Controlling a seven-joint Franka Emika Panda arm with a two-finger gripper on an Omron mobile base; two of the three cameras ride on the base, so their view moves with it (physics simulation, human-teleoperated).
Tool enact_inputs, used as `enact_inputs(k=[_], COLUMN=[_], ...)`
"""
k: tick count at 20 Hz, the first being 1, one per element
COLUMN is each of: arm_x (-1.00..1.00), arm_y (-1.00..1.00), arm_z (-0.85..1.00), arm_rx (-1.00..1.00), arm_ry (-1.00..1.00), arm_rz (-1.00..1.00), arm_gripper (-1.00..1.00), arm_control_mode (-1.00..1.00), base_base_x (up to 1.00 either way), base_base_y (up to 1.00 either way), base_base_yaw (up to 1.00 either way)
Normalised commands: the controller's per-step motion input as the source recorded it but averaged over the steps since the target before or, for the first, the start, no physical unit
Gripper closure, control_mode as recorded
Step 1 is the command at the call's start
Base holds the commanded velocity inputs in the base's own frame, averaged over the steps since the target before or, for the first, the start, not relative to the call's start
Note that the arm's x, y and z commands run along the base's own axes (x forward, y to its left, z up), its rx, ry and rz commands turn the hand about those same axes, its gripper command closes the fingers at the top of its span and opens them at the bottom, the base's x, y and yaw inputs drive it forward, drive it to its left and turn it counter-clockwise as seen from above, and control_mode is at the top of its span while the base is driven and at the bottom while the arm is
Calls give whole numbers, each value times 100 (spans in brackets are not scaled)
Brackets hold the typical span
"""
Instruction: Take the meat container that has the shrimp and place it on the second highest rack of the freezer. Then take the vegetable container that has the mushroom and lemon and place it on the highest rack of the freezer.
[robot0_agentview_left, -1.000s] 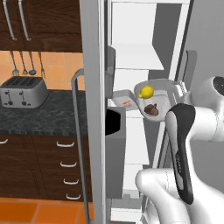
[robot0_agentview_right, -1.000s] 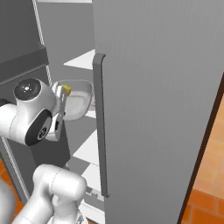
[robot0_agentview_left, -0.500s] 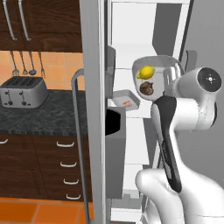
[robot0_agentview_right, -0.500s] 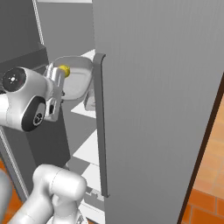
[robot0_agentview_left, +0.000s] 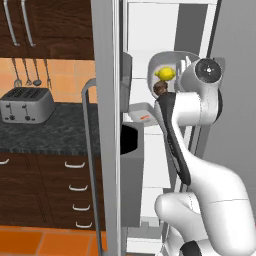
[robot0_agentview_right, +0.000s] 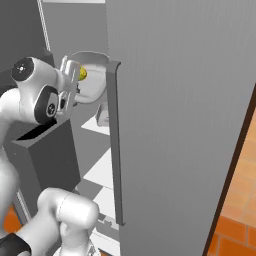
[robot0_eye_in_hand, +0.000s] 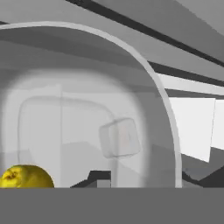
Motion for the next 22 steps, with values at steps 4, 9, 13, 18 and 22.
enact_inputs(k=[4,9,13,18,22], arm_x=[76,-17,-22,-6,7], arm_y=[-3,0,0,0,1], arm_z=[4,0,0,0,2], arm_rx=[6,0,0,0,0], arm_ry=[3,-11,-4,-4,0], arm_rz=[0,0,0,13,12], arm_gripper=[100,100,100,100,100], arm_control_mode=[-100,-100,-100,-100,-100], base_base_x=[0,0,0,0,0], base_base_y=[0,0,0,0,0], base_base_yaw=[0,0,0,0,0])
